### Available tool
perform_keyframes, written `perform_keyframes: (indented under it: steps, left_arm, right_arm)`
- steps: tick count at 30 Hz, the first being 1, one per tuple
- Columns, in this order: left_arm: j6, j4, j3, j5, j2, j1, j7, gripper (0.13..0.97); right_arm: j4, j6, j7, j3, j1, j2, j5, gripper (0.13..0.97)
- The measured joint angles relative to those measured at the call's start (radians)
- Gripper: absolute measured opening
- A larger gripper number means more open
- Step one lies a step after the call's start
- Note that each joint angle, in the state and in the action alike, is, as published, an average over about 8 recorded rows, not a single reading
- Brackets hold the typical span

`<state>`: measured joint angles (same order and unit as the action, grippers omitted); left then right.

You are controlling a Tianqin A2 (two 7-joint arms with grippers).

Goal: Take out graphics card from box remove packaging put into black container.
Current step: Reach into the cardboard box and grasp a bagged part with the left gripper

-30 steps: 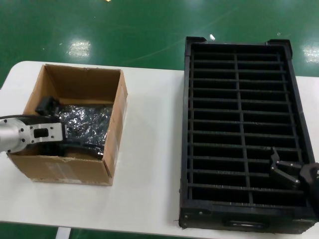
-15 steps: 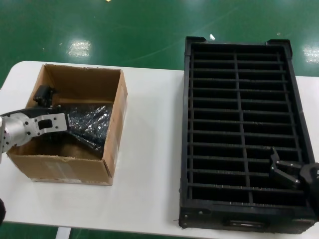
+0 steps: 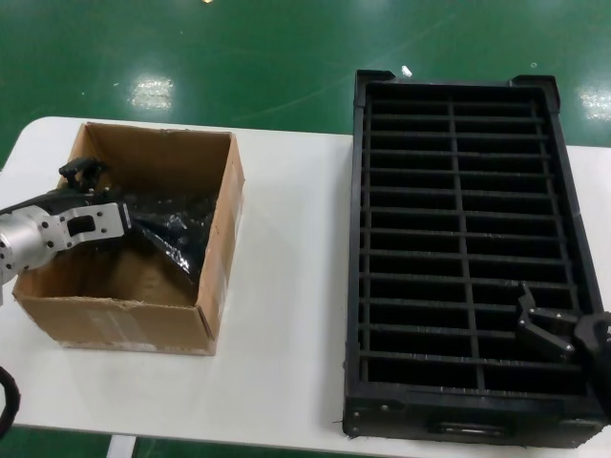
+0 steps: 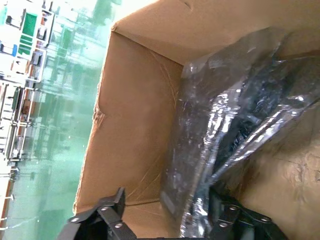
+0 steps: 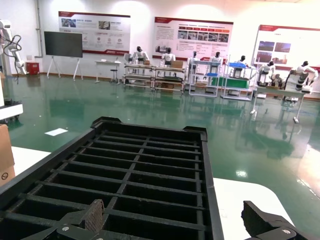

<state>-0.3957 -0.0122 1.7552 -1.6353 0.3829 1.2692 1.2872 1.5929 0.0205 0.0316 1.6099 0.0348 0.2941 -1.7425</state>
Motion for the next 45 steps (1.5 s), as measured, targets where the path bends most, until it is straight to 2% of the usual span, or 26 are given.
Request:
perform_keyframes:
  steps: [5,9,15,22,26,35,45]
  left_arm:
    - [-0.004,0.0,-0.01,-0.011,0.001,0.004,0.008,0.522]
    - [-0.007,0.0,-0.019,-0.02,0.0,0.009,0.015,0.522]
    - [-0.018,0.0,-0.017,-0.019,0.001,0.015,0.003,0.378]
    - [-0.083,0.0,0.023,0.021,0.01,0.002,-0.047,0.266]
    - [-0.124,-0.002,0.043,0.04,0.017,-0.008,-0.053,0.204]
    - [-0.162,-0.009,0.066,0.062,0.034,-0.017,-0.034,0.146]
    - [-0.168,-0.01,0.081,0.077,0.043,-0.02,-0.05,0.152]
  right_arm:
    - [0.0,0.0,0.0,0.0,0.0,0.0,0.0,0.966]
    - [0.0,0.0,0.0,0.0,0.0,0.0,0.0,0.966]
    - [0.0,0.0,0.0,0.0,0.0,0.0,0.0,0.966]
    - [0.0,0.0,0.0,0.0,0.0,0.0,0.0,0.966]
    - [0.0,0.0,0.0,0.0,0.0,0.0,0.0,0.966]
    - [0.0,0.0,0.0,0.0,0.0,0.0,0.0,0.966]
    - [0.0,0.0,0.0,0.0,0.0,0.0,0.0,0.966]
